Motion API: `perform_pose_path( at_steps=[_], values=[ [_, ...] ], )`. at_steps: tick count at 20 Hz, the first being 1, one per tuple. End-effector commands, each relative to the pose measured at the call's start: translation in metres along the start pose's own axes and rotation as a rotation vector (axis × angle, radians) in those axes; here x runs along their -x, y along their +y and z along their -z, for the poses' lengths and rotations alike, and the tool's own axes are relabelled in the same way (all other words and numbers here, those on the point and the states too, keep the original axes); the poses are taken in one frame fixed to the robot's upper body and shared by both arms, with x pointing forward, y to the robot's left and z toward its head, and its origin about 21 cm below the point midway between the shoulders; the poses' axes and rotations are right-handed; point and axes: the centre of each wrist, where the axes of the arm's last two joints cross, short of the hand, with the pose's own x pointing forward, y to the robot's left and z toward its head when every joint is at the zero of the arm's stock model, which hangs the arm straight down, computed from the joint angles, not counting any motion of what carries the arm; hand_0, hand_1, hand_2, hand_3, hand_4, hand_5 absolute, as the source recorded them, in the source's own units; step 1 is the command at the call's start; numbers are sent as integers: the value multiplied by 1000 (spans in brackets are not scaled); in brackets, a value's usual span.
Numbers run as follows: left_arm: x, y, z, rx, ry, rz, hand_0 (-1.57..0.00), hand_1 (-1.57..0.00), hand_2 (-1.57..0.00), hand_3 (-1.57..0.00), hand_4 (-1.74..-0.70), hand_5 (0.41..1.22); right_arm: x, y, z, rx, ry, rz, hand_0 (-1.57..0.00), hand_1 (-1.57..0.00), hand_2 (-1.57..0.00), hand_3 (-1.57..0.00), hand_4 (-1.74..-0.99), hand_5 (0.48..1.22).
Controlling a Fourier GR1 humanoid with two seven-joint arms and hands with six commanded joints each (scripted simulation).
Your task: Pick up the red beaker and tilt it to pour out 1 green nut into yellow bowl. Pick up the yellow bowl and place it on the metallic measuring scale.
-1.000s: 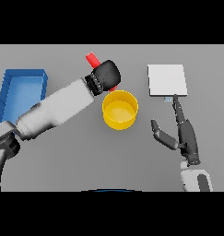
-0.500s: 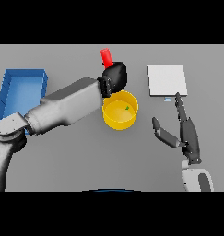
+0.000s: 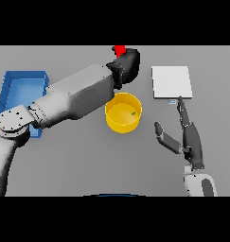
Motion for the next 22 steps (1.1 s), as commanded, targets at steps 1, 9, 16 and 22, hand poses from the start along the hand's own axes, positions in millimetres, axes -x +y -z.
perform_pose_path(
  at_steps=[1,9,16,22],
  values=[
    [11,-1,-2,-1,36,22,-1571,-1571,-1571,-1571,-1721,1221,-2,2,2,-3,-10,2,1,1,1,1,-1147,642],
    [154,-30,-62,-16,451,-297,-1571,-1571,-1571,-1410,-1729,1221,-3,2,8,-20,-20,10,1,1,1,1,-1156,658],
    [194,-147,-133,-124,848,-1198,-1571,-1571,-1571,-1430,-1739,1221,-2,5,10,-25,-50,1,1,1,1,1,-1110,623],
    [132,-255,-157,-98,1163,-1679,-1571,-1571,-1571,-1534,-1740,1221,0,-3,12,-57,-49,35,1,1,1,1,-1126,651]
  ],
)
